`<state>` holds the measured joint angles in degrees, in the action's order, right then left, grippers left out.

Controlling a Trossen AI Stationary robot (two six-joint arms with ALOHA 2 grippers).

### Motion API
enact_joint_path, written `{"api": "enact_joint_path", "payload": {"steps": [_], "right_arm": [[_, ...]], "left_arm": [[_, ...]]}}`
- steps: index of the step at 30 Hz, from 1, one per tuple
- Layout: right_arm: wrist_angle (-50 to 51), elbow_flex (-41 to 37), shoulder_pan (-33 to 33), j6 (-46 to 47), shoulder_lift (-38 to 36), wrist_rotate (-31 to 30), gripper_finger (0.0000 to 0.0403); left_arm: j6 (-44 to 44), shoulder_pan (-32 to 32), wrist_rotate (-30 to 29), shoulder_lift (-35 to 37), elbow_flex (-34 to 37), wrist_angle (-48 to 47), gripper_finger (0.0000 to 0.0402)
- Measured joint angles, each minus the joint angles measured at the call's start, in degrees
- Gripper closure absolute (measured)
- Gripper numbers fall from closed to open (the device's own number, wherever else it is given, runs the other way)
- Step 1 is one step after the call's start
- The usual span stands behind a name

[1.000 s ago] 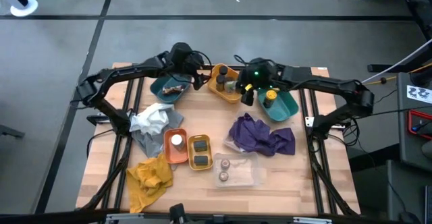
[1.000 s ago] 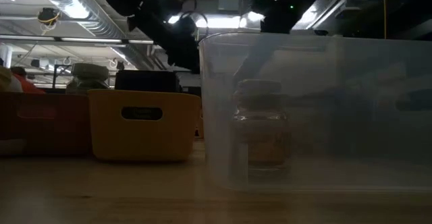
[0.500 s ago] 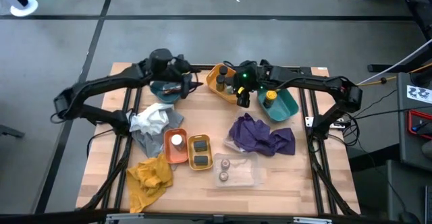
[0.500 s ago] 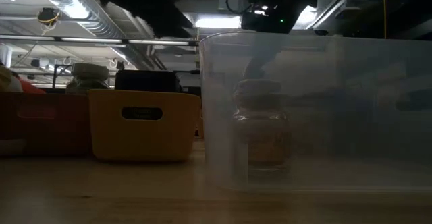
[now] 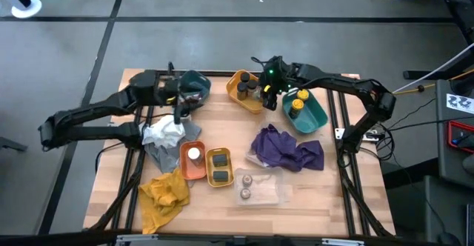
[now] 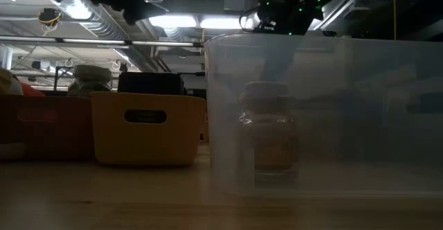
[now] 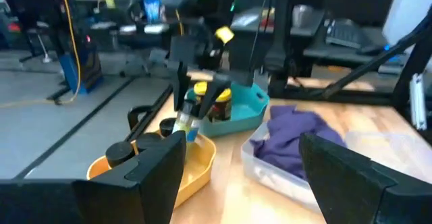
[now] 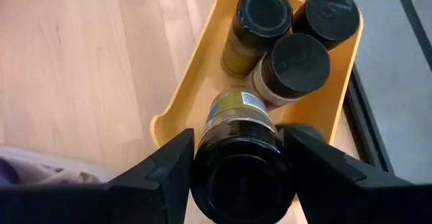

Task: Sort spices by type
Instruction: Put the green spice bottle into the yellow bin

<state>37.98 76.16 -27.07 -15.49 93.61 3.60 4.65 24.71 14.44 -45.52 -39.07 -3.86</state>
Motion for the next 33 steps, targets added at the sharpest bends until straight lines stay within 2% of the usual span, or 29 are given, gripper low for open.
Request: {"api": "enact_joint_path", "payload": {"steps": [12,19,33], "right_arm": [[-1.73,0.00,0.05,0.01,6.85,1.62,0.0196],[-3.03,-0.02,0.05,0.01,9.13,1.92,0.0194],[-5.14,-0.04,0.09,0.21,9.48,1.39,0.0127]], "left_arm": [[-5.99,-0.87,-0.16,15.94,14.53,5.24,0.0130],[-5.71,-2.47,-0.13,22.38,21.84,14.52,0.0130],[-5.95,-3.04,-0.12,32.53,30.33,15.79,0.0130]]}}
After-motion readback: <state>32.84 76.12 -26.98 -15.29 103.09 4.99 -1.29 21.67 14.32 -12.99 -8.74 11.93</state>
